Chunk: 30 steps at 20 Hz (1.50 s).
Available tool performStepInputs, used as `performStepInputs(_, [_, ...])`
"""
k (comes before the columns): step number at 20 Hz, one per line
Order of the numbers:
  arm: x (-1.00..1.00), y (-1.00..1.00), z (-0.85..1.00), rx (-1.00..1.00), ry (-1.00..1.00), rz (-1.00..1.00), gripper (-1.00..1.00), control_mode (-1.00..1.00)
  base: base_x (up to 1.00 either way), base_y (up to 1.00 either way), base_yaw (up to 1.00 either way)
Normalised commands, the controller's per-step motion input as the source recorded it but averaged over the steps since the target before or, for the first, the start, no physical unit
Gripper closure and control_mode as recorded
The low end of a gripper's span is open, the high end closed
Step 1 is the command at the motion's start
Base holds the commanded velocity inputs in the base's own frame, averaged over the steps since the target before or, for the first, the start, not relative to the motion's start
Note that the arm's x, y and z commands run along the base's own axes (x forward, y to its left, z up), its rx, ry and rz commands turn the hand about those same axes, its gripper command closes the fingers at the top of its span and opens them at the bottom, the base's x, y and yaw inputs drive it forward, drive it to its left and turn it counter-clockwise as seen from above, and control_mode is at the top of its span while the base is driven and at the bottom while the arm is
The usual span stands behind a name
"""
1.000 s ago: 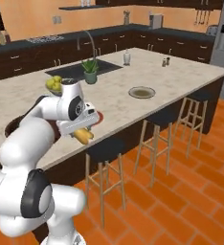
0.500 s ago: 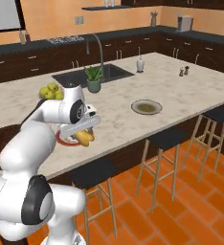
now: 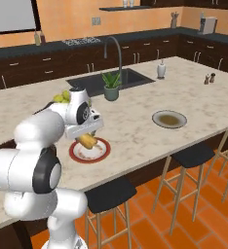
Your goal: Place one bun and one sausage from the bowl on each plate.
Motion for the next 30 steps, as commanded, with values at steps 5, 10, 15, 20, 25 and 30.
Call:
performStepInputs(5, [0.84,-0.10,-0.70,0.02,0.16,0.02,1.00,-1.00,0.00,0.00,0.00])
performStepInputs(10, [0.63,0.02,-0.43,0.00,0.08,0.00,1.00,-1.00,0.00,0.00,0.00])
performStepInputs(15, [0.39,0.01,-0.67,0.00,0.09,0.00,1.00,-1.00,0.00,0.00,0.00])
performStepInputs(20, [-0.21,0.00,-0.04,0.00,0.00,0.01,-1.00,-1.00,0.00,0.00,0.00])
performStepInputs(25, [-0.89,0.19,0.57,-0.01,-0.07,0.00,-1.00,-1.00,0.00,0.00,0.00])
performStepInputs(30, [-1.00,0.90,1.00,-0.02,-0.09,0.00,-1.00,-1.00,0.00,0.00,0.00])
